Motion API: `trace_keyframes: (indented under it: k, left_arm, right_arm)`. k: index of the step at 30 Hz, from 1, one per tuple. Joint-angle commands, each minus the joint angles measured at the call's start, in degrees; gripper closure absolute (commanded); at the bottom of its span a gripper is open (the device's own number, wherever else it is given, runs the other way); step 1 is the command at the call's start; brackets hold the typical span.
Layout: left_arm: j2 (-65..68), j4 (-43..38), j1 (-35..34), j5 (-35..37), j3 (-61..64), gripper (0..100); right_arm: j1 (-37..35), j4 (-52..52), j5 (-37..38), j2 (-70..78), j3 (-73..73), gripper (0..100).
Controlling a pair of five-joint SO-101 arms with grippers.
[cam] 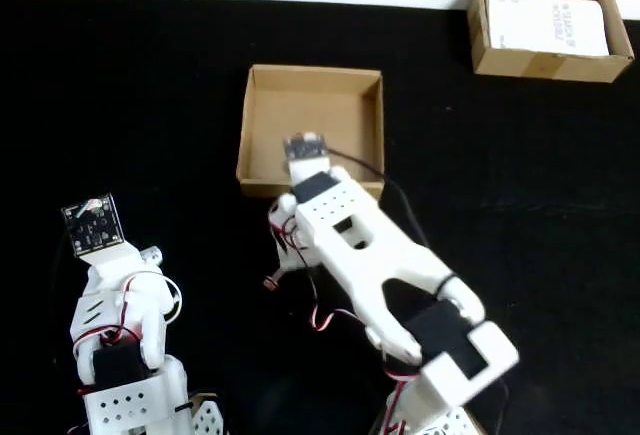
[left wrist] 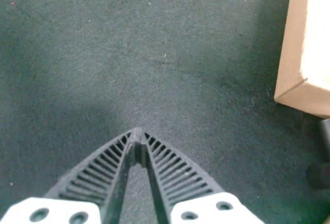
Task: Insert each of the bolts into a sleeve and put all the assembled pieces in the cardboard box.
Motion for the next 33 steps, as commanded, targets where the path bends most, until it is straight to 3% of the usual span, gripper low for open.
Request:
trace_keyframes:
  k: [1, 9, 17, 25, 30, 33]
  left_arm:
    - [0.0, 0.4, -0.7, 0.0, 0.9, 99]
    - [0.0, 2.6, -0.5, 0.1, 0.9, 99]
    - [-0.1, 4.1, -0.5, -0.1, 0.9, 99]
    - [-0.5, 5.0, -0.5, -0.3, 0.3, 99]
    - [0.0, 14.3, 0.6, -0.3, -7.4, 99]
    - [0.0, 16.7, 1.5, -5.9, -12.0, 99]
  right_arm:
    - [2.2, 4.0, 0.7, -9.3, -6.3, 99.1]
    - [9.8, 18.2, 4.2, -26.4, -13.9, 99.1]
    - [25.5, 27.8, 8.3, -47.1, -10.4, 99.1]
    - [44.1, 22.9, 8.9, -68.1, 12.4, 99.1]
    - [53.9, 12.7, 8.9, -81.3, 30.7, 99.1]
    - [58.9, 5.8, 8.9, -88.2, 41.5, 99.1]
